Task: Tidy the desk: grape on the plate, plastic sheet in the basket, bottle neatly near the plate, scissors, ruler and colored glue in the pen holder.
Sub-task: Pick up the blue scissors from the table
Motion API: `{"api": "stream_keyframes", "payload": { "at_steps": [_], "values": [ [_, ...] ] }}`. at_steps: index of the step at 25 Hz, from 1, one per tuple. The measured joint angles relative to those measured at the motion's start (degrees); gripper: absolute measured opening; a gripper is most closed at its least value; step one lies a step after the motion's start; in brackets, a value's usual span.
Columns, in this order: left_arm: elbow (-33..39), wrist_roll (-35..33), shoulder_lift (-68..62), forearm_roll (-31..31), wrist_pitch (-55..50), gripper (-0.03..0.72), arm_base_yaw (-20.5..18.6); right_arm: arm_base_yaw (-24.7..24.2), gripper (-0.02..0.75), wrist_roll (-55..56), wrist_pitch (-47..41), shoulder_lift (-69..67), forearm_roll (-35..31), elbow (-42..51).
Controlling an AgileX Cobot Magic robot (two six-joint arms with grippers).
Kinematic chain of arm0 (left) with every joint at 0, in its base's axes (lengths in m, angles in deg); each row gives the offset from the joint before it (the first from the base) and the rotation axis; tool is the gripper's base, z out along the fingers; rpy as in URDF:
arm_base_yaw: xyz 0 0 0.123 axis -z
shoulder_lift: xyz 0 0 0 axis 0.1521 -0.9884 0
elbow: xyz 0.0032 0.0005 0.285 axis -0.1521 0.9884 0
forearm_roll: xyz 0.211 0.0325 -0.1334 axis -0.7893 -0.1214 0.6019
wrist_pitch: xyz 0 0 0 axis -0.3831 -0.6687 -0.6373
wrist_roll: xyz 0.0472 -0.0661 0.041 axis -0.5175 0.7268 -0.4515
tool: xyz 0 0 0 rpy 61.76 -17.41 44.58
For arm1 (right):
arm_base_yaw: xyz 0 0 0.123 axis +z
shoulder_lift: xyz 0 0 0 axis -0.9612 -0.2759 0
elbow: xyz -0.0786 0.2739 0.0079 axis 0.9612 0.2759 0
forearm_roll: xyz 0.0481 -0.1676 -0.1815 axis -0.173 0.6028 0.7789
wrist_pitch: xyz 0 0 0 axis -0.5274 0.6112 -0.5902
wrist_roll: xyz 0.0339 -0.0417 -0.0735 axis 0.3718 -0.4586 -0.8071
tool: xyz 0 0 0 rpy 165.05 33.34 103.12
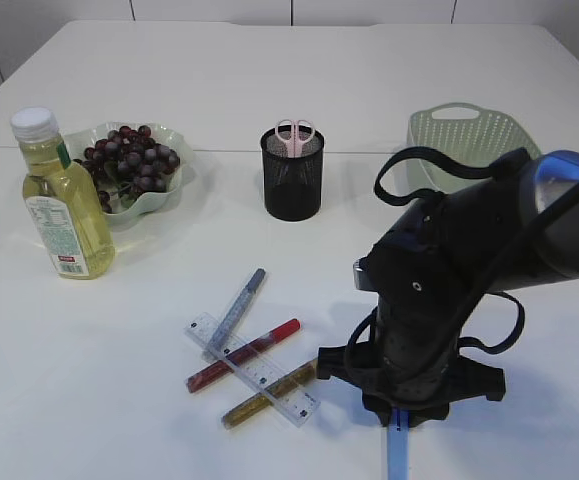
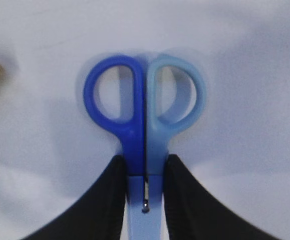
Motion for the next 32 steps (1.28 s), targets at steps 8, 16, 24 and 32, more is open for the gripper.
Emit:
{"api": "stream_keyframes", "payload": {
  "at_steps": [8,16,24,32],
  "values": [
    [0.0,0.0,0.0,0.1,0.0,0.235,0.0,0.0,0.194,-6.8,0.3,0.0,0.2,-0.1],
    [0.0,0.0,0.0,0.5,0.0,0.235,0.0,-0.1,0.179,-17.2,0.3,0.0,-4.0,-0.2],
    [0.0,0.0,-0.8,0.9,0.0,0.235,0.0,-0.1,0.179,-26.9,-2.4,0.0,-8.8,-0.3],
    [0.0,0.0,-1.8,1.1,0.0,0.235,0.0,-0.1,0.246,-29.1,-3.0,-0.2,-9.2,-0.3]
  ]
}}
